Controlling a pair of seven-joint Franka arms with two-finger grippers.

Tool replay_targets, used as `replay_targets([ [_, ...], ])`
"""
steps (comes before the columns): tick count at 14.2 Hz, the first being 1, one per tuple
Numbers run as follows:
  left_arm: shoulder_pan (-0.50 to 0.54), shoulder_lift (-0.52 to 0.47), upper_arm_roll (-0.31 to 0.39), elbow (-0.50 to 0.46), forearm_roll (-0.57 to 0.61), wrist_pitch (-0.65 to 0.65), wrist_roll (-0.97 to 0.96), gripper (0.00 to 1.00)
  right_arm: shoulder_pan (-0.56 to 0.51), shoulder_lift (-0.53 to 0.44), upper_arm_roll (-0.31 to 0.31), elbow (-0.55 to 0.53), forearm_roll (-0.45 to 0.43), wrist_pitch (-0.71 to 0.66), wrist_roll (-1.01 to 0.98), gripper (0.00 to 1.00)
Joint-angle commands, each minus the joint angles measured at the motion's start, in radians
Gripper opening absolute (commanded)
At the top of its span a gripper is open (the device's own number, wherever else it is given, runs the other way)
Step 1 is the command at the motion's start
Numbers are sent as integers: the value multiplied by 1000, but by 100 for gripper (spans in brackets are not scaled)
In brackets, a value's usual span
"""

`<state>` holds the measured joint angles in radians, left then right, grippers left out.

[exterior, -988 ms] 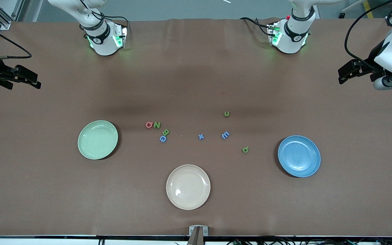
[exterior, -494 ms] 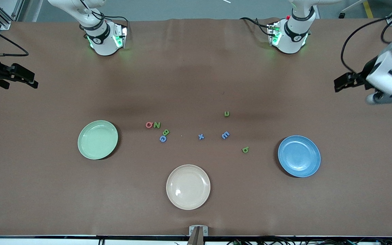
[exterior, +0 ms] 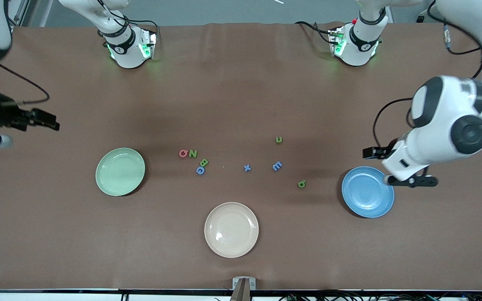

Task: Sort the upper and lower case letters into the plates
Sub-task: 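Move the left gripper and the right gripper out toward the letters, then grasp the green letter with the left gripper while the right gripper grasps blue J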

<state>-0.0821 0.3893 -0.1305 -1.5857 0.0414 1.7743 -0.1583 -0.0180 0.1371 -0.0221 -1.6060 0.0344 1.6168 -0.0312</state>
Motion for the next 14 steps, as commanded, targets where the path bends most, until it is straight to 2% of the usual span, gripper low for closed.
replay_targets([
  [1,-63,71,3,41,-15,80,-62,100,-5,95,4,61,1,24,-12,100],
  [3,-134,124,5,41,-2,170,-206,100,19,101,4,35,36,72,34,100],
  [6,-203,207,5,18,0,345,-412,99,150,153,4,-5,52,202,359,100],
  [8,-214,227,3,-38,0,468,-473,98,219,177,5,-66,59,344,538,100],
  [10,-231,256,6,-121,0,627,-523,96,285,232,5,-110,59,483,626,100],
  [11,-235,275,8,-125,0,663,-550,95,320,271,5,-111,59,517,654,100],
  [14,-255,298,11,-119,2,685,-619,82,398,343,4,-109,59,612,760,100],
])
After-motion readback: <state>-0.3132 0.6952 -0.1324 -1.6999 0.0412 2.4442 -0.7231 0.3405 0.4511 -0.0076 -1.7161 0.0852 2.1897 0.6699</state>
